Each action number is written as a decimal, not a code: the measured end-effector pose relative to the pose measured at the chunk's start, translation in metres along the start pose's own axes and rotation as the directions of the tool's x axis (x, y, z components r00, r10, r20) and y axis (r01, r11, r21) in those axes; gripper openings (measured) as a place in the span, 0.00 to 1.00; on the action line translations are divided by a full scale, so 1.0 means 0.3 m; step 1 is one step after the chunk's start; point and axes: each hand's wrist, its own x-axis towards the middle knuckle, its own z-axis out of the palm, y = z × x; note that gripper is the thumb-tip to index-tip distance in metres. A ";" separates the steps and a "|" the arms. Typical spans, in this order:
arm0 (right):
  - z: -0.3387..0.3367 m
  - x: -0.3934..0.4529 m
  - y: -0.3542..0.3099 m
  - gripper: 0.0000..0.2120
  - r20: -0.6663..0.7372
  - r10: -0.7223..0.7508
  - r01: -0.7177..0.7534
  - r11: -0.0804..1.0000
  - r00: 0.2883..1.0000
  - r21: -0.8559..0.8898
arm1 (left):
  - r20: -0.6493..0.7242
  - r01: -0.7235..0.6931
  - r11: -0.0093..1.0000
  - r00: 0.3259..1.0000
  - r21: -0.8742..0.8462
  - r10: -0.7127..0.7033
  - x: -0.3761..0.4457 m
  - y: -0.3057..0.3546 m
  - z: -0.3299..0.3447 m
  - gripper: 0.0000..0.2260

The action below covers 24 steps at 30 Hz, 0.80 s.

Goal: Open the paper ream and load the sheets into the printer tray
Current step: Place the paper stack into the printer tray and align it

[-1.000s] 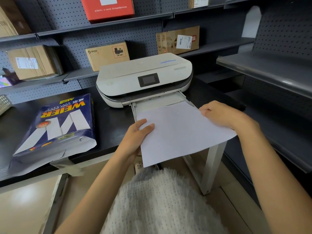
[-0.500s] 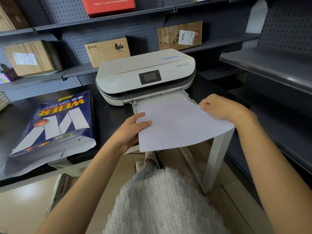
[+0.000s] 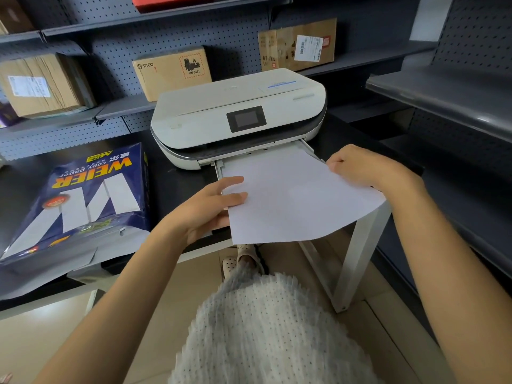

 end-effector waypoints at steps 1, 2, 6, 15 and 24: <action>0.003 0.007 -0.004 0.16 -0.003 -0.003 0.003 1.000 1.000 -0.002 | 0.000 0.004 1.000 1.000 0.005 -0.004 0.001 0.005 -0.003 0.18; 0.006 0.013 -0.009 0.16 -0.003 0.003 -0.003 1.000 1.000 -0.004 | -0.001 0.010 1.000 1.000 0.012 -0.010 0.003 0.010 -0.008 0.17; 0.017 0.036 -0.024 0.14 -0.018 0.029 -0.029 1.000 0.999 -0.009 | 0.007 0.019 0.999 1.000 0.042 -0.019 0.019 0.012 -0.031 0.18; 0.027 0.056 -0.018 0.15 -0.047 -0.026 0.026 1.000 0.999 -0.009 | 0.005 -0.042 0.979 0.999 0.197 0.042 0.069 0.013 -0.046 0.17; 0.047 0.103 -0.003 0.14 -0.091 -0.053 0.057 0.998 0.994 0.033 | -0.074 -0.068 0.955 0.993 0.288 0.093 0.108 0.017 -0.049 0.17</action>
